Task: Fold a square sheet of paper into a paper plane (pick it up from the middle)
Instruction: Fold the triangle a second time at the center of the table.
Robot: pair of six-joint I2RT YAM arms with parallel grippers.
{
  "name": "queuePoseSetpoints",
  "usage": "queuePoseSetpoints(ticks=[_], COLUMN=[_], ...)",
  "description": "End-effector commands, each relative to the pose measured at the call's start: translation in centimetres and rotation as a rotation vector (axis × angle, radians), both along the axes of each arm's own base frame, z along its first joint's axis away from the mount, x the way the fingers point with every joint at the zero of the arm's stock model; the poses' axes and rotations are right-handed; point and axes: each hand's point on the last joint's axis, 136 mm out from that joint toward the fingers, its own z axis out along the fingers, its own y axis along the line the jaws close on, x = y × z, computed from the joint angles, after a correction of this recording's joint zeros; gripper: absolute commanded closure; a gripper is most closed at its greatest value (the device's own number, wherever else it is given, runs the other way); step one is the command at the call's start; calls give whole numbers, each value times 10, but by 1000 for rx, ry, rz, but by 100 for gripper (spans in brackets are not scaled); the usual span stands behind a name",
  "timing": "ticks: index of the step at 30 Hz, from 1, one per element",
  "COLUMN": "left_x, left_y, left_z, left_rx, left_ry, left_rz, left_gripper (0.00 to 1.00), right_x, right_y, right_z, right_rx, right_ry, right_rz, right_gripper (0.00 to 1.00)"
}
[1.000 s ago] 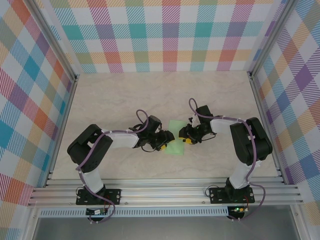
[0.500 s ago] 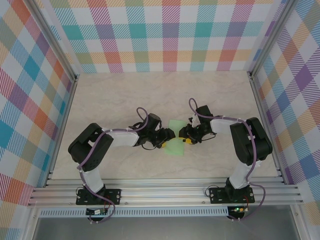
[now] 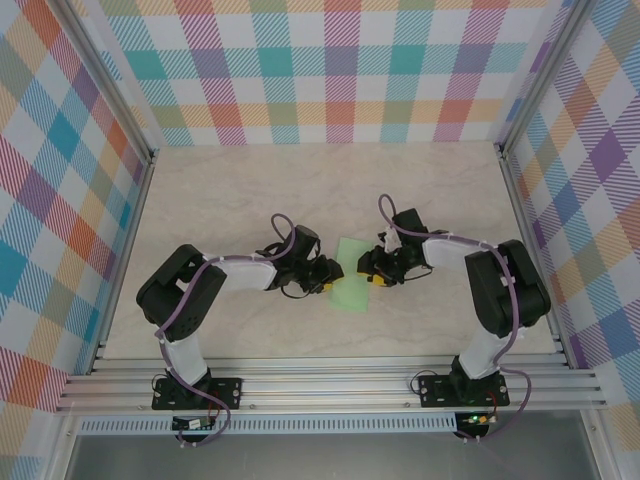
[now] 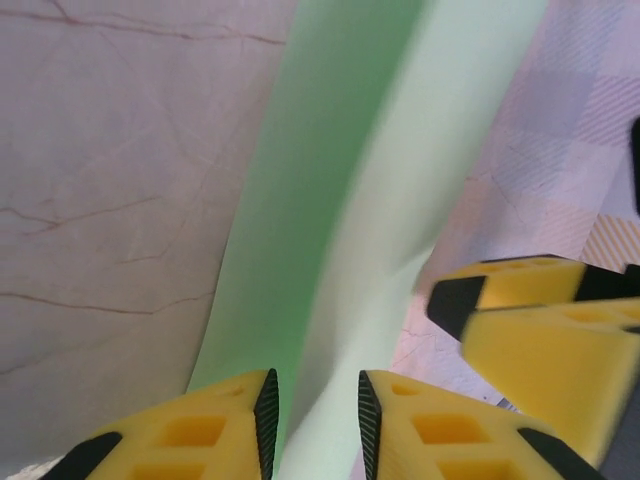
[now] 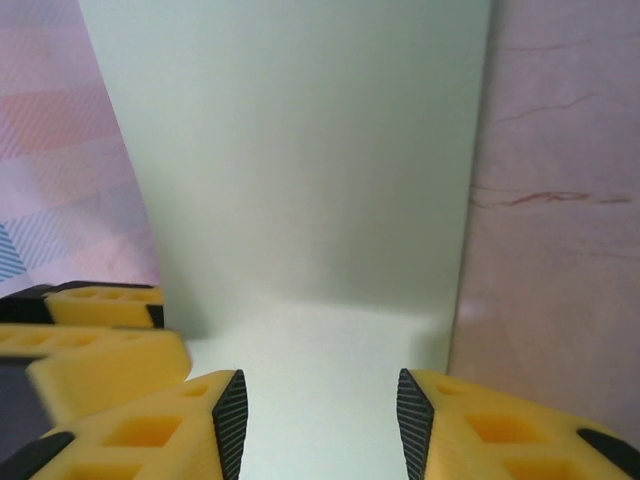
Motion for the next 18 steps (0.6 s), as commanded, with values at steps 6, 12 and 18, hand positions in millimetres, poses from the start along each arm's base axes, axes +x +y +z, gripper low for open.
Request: queuePoseSetpoints(ticks=[6,12,18], left_x=[11,14,16], left_y=[-9,-9,-11], left_z=[11,14,20], left_rx=[-54,-69,-88], left_ry=[-15,-7,2], left_rz=[-15,-8,-1], left_gripper=[72,74,80], right_x=[-16,-42,-62], right_y=[-11,-2,18], right_z=[29,44,45], right_rx=[-16,-57,-219], right_ry=[-135,-265,-411], right_rz=[27,107,227], right_gripper=[49,45,43])
